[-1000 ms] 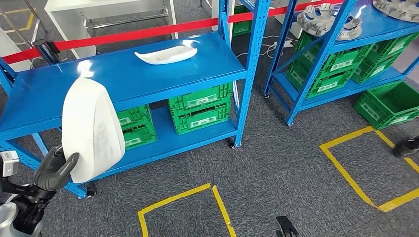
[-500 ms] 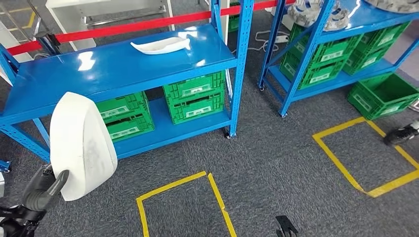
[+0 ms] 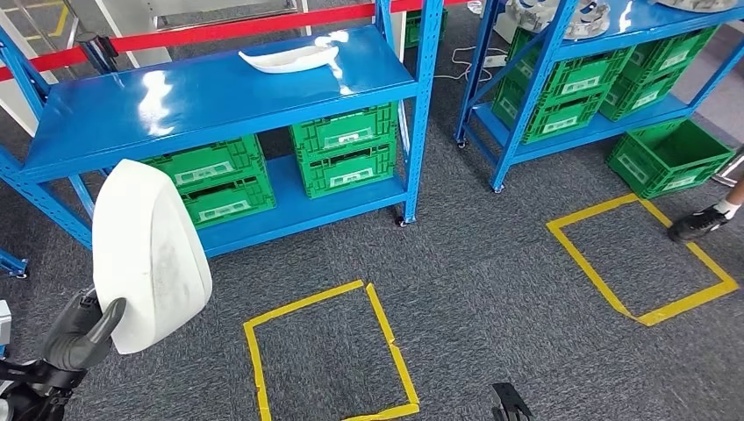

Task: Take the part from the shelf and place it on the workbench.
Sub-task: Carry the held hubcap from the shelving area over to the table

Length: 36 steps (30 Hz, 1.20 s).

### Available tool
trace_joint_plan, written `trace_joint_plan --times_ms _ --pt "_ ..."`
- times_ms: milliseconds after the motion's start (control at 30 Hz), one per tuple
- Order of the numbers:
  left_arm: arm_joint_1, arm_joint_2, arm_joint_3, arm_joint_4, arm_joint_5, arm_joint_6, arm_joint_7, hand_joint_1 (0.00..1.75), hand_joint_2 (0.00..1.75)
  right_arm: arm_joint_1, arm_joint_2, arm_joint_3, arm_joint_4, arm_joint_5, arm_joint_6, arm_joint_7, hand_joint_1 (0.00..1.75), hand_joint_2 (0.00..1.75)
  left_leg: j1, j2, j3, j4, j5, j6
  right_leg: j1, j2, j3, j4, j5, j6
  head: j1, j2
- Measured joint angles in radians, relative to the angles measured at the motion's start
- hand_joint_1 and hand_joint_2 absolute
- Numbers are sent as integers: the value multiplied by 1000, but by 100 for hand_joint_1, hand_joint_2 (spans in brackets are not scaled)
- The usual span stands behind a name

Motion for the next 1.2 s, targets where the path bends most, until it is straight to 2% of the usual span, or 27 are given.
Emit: trace_joint_plan --times_ms 67,100,133,167,233,267,300,333,400,467,500,533,600,633,667,733,767,800,833,867,900,967,1000,1033,1100,1133,1200 --pt "-5 -1 -1 -4 3 0 9 175 175 0 6 -3 0 -1 2 -2 0 0 1 -1 -2 -5 16 -13 1 0 -8 -10 9 -17 0 0" --pt "-7 -2 -1 -5 6 0 15 175 175 0 8 -5 0 -3 2 -1 0 0 3 -2 -7 -3 10 -19 1 -1 -16 -11 19 -25 -1 0" --pt "-8 -3 -1 -5 8 0 22 175 175 0 11 -7 1 -6 1 0 0 0 4 -2 -16 13 -17 -25 0 -3 -27 -13 31 -33 -3 0" --pt "-9 -3 -1 -6 10 0 28 175 175 -1 13 -9 1 -8 1 2 0 0 5 -2 -27 47 -61 -30 -2 -4 -40 -14 45 -39 -6 0" --pt "-14 -6 -3 -5 12 0 38 175 175 -1 17 -14 1 -13 -1 6 0 0 7 -3 -51 165 -166 -38 0 -5 -71 -13 71 -45 -11 0" --pt "-16 -9 -5 -4 11 0 40 175 175 0 19 -17 1 -15 -1 8 0 0 7 -3 -56 225 -192 -40 1 -6 -87 -11 85 -45 -11 0" --pt "-19 -12 -7 -2 11 0 41 175 175 0 20 -19 1 -17 -2 11 0 0 6 -3 -51 265 -194 -39 2 -6 -105 -10 98 -45 -11 0" --pt "-20 -14 -9 0 11 0 41 175 175 0 22 -21 1 -17 -2 13 0 0 6 -3 -32 272 -174 -36 4 -6 -121 -8 111 -45 -12 0" --pt "-25 -17 -12 2 3 0 32 175 175 0 25 -25 1 -17 -5 15 0 0 3 -4 59 184 -129 -23 6 -5 -152 -6 136 -42 -12 0" --pt "-29 -18 -14 1 -12 1 15 175 175 0 30 -27 1 -15 -8 18 0 0 -5 -3 169 34 -143 -7 9 -5 -168 -8 158 -35 -11 0" --pt "-31 -19 -13 1 -22 1 7 175 175 1 31 -27 1 -12 -10 21 0 0 -9 -4 200 -19 -158 -1 8 -5 -169 -11 168 -30 -11 0" --pt "-32 -19 -12 0 -32 2 1 175 175 1 32 -28 1 -8 -12 25 0 0 -13 -4 212 -47 -165 4 6 -5 -170 -16 179 -23 -12 0" --pt "-30 -20 -9 -1 -47 2 -3 175 175 2 32 -28 1 -1 -17 35 0 0 -12 -3 199 -62 -145 17 4 -4 -173 -23 191 -9 -16 0" --pt "-29 -20 -7 -2 -51 3 -2 175 175 3 32 -29 1 0 -19 40 0 0 -10 -1 190 -65 -131 25 4 -2 -180 -14 176 -4 -16 0" --pt "-26 -21 -6 -3 -54 3 -1 175 175 4 32 -29 1 0 -21 44 0 0 -6 1 178 -68 -116 31 4 -1 -192 16 136 0 -14 0" --pt "-15 -20 -1 -7 -62 3 -5 175 175 4 32 -30 1 0 -21 48 0 0 -4 2 149 -66 -88 37 0 -1 -220 133 25 7 -10 0" --pt "-5 -20 2 -9 -68 2 -12 175 175 4 32 -31 1 -1 -21 48 0 0 -4 3 131 -64 -75 37 -2 -1 -231 201 -12 11 -8 0" --pt "4 -19 3 -10 -73 2 -21 175 175 5 32 -31 1 -2 -21 48 0 0 -3 3 113 -60 -63 35 -3 -1 -232 248 -20 15 -7 0" --pt "13 -19 4 -10 -79 2 -30 175 175 5 32 -32 1 -3 -21 47 0 0 -2 4 94 -54 -52 32 -4 -1 -218 267 -4 18 -7 0" --pt "19 -19 4 -10 -84 2 -37 175 175 6 32 -33 1 -4 -20 47 0 0 0 4 73 -46 -43 29 -5 -1 -187 248 24 20 -6 0" --pt "21 -19 4 -10 -88 2 -44 175 175 5 32 -33 1 -5 -19 47 0 0 1 4 54 -36 -35 24 -8 -1 -141 196 47 21 -5 0" --pt "19 -17 4 -9 -90 2 -52 175 175 2 32 -33 1 -3 -14 49 0 0 2 2 21 -14 -23 12 -7 1 -43 59 37 17 -1 0" --pt "16 -15 4 -7 -89 2 -54 175 175 0 31 -33 1 -1 -11 50 0 0 1 2 12 -7 -17 6 -6 2 -15 12 20 11 0 0" --pt "12 -14 4 -4 -87 2 -56 175 175 -1 31 -33 1 0 -7 50 0 0 0 1 7 -5 -9 -1 -3 3 -6 -11 7 2 1 0" --pt "8 -14 6 3 -82 3 -59 175 175 -1 31 -33 1 1 -3 49 0 0 2 0 4 -7 3 -14 -3 1 -20 -15 19 -17 0 0" --pt "8 -15 7 6 -80 3 -61 175 175 -1 31 -33 1 0 -2 49 0 0 3 -1 -3 -2 -9 -20 -3 0 -28 -15 29 -26 -2 0" --pt "9 -15 10 11 -77 3 -64 175 175 -3 32 -33 1 1 -2 47 0 0 6 -2 -22 60 -90 -30 -5 -3 -49 -17 53 -39 -9 0"
